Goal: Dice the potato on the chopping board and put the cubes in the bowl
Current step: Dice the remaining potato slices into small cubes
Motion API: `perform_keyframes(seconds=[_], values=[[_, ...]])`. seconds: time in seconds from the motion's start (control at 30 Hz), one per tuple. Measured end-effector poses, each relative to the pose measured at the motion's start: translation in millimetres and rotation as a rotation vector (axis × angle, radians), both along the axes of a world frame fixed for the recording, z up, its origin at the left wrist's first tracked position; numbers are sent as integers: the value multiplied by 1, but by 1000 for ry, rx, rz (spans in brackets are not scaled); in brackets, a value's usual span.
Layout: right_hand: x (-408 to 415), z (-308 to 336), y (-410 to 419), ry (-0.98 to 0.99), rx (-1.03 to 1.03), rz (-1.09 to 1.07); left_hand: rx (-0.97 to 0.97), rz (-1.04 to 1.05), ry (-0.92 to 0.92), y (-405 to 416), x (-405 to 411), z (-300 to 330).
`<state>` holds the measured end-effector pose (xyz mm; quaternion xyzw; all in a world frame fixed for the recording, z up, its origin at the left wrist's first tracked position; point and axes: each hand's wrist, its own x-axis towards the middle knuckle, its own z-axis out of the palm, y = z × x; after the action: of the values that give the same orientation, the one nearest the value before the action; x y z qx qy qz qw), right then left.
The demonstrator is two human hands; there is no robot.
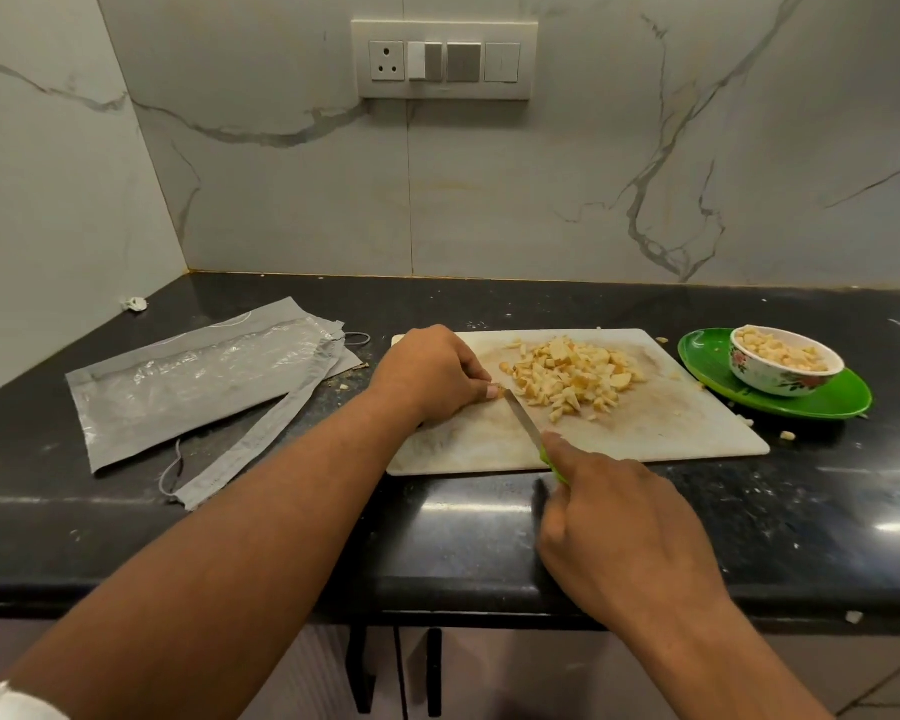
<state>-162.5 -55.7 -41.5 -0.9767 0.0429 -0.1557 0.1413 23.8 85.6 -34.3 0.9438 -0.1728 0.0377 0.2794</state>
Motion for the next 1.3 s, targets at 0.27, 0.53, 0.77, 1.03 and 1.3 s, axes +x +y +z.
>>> perform_keyframes(seconds=[0.27,0.53,0.77,1.03,1.3], values=[[25,-2,10,-30,24,-40,14,-11,30,4,-2,2],[6,-1,2,-12,16,11,19,5,60,0,1,4],[7,4,7,-54,15,-56,14,-9,64,1,0,4],[22,-4,8,-26,5,22,13,15,26,0,-4,3],[9,13,5,-75,-22,-2,7,6,19,4,-1,4]])
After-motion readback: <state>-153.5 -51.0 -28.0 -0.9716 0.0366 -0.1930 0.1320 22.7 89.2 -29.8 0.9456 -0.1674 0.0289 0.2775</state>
